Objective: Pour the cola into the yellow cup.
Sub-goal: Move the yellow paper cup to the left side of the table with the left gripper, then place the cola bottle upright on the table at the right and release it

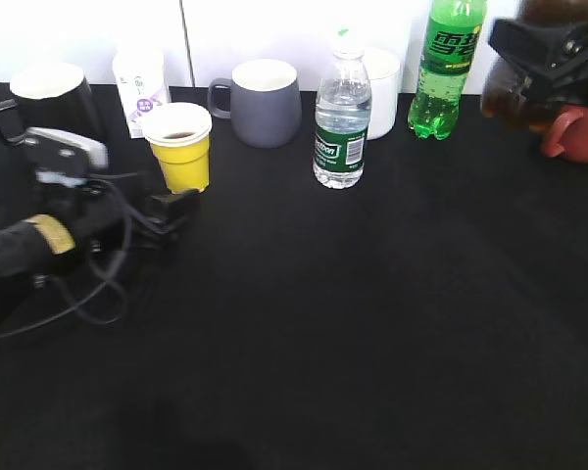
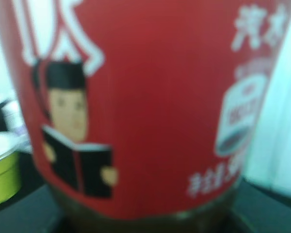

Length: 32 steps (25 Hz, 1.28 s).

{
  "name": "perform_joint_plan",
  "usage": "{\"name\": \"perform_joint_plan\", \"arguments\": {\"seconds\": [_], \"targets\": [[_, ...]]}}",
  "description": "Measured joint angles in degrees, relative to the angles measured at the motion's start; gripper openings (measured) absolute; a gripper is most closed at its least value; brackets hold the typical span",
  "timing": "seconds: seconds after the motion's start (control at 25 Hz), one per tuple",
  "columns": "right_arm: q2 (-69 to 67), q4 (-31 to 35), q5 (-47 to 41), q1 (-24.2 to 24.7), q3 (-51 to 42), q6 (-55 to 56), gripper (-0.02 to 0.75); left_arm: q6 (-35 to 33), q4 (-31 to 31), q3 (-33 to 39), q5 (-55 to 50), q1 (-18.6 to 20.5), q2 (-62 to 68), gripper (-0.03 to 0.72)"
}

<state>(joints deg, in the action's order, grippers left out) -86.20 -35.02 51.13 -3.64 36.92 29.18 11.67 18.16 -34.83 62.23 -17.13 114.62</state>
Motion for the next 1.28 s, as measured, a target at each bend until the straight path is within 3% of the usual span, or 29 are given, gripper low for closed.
{"name": "perform_joint_plan", "arguments": {"seconds": [0.12,0.28,0.68,0.72,0.88,1.08,1.28], "targets": [[-8.01,5.25,0.88,0.0,0.0,-10.29,0.384,0.0,0.12,5.39,1.91,0.0,-5.86,0.606],[-20.75,9.98,10.96,0.0,0.3,-16.61,0.384,0.0,0.45,9.35,3.18,0.0,-9.4,0.594],[-30.36,12.34,13.41,0.0,5.68,-17.88,0.384,0.0,3.15,9.83,4.63,0.0,-9.44,0.591],[-30.41,11.72,13.41,0.0,5.68,-17.93,0.394,0.0,3.15,9.83,4.67,0.0,-9.44,0.591],[-30.41,11.24,11.05,0.0,5.8,-17.84,0.643,0.0,3.15,9.83,4.69,0.0,-9.44,0.591],[-26.76,12.68,10.7,0.0,-0.81,-17.82,0.666,0.0,3.27,9.83,4.55,0.0,-9.44,0.591],[-20.53,15.42,10.65,0.0,-10.42,-18.24,0.665,0.89,5.27,9.83,-3.86,0.0,-11.43,0.591]]}}
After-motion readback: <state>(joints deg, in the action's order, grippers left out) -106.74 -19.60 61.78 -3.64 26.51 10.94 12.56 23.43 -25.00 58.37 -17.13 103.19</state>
